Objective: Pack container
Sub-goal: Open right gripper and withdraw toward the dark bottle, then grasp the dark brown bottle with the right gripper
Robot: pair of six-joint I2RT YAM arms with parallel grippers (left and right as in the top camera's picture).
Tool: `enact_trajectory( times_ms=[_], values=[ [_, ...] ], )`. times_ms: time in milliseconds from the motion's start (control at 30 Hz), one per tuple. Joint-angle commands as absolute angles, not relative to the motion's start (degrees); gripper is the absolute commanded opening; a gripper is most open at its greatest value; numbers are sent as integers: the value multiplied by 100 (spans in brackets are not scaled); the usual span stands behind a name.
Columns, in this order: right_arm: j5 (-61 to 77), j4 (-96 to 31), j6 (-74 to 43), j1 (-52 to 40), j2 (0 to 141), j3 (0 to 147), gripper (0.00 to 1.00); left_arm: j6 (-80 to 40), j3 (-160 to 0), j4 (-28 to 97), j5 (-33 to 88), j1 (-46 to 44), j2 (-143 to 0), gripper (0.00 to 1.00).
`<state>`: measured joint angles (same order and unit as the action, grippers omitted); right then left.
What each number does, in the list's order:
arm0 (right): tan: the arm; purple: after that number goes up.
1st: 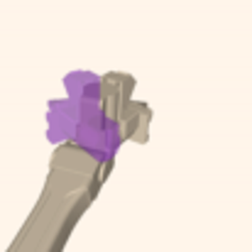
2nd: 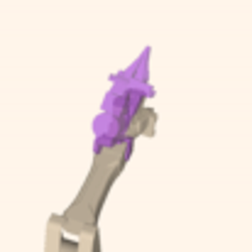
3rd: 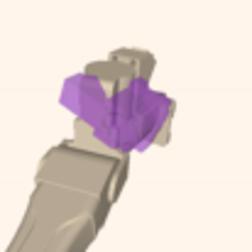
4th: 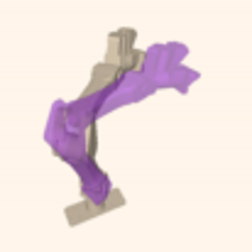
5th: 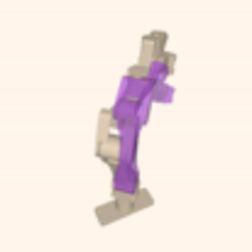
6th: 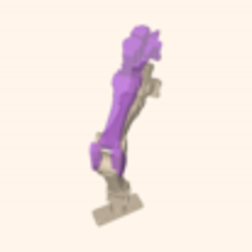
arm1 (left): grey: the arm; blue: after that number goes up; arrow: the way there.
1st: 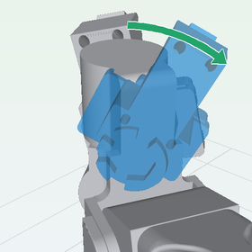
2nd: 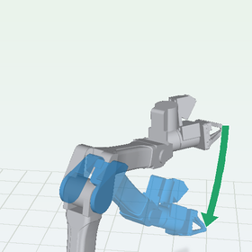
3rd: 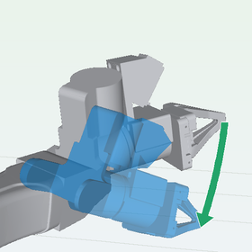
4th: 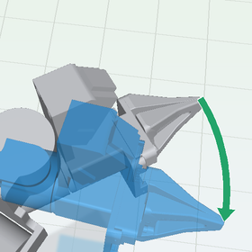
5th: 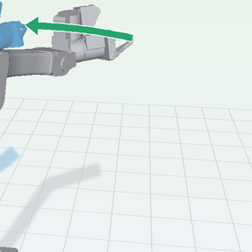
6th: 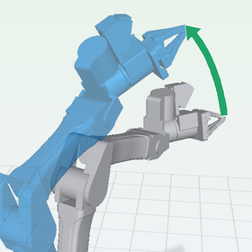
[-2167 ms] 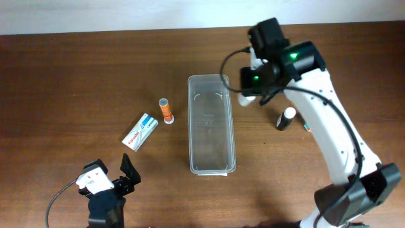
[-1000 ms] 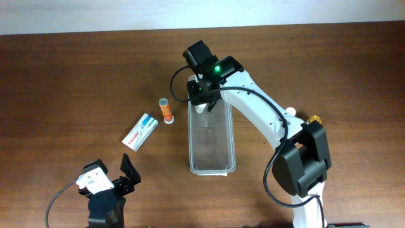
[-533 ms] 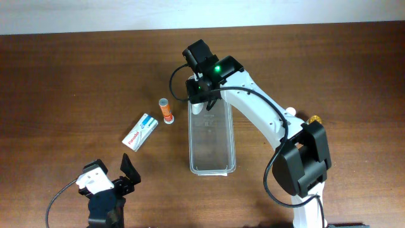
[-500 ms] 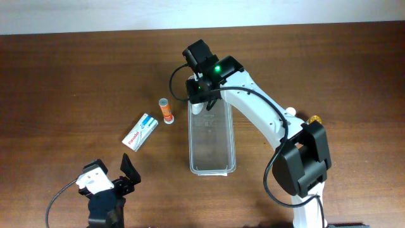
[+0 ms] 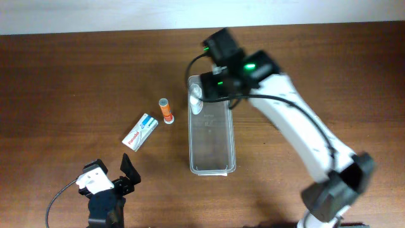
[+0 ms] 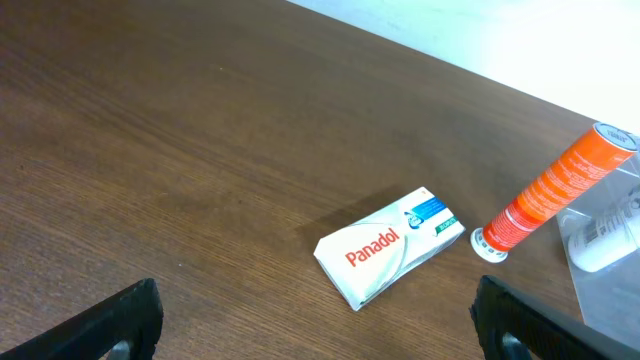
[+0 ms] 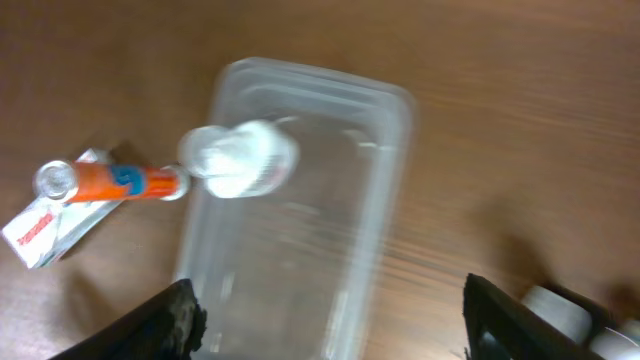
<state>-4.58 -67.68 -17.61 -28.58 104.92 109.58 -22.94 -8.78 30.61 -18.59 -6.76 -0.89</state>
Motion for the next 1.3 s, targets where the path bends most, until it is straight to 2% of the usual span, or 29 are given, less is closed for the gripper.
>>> enact_trajectory(
  times_ms=[0, 200, 433, 500, 533, 1000, 1167, 1267],
  values=[
    [-825, -7032, -1741, -2217, 10363, 11028, 78, -2239, -851, 3061, -1833, -659, -34, 100],
    [-773, -7577, -2027, -1022, 10634, 10903, 77, -2239, -851, 3061, -1833, -659, -34, 99],
    [-429, -7588, -2021, -176, 10978, 10304, 65, -2239, -851, 3061, -1833, -659, -34, 99],
    [-381, -7553, -2023, -89, 11002, 10051, 53, -2241, -851, 3061, -1833, -659, -34, 99],
    [-331, -7537, -2023, -60, 11002, 9915, 50, -2239, -851, 3061, -1833, -659, -34, 100],
    [-156, -6936, -1999, -78, 11000, 8886, 50, -2241, -851, 3061, -1833, -659, -34, 99],
    [-40, -6875, -1997, -78, 10997, 8882, 45, -2239, -851, 3061, -1833, -659, -34, 99],
    [-40, -6877, -1992, -78, 10995, 8882, 35, -2239, -851, 3061, -1833, -659, -34, 99]
  ],
)
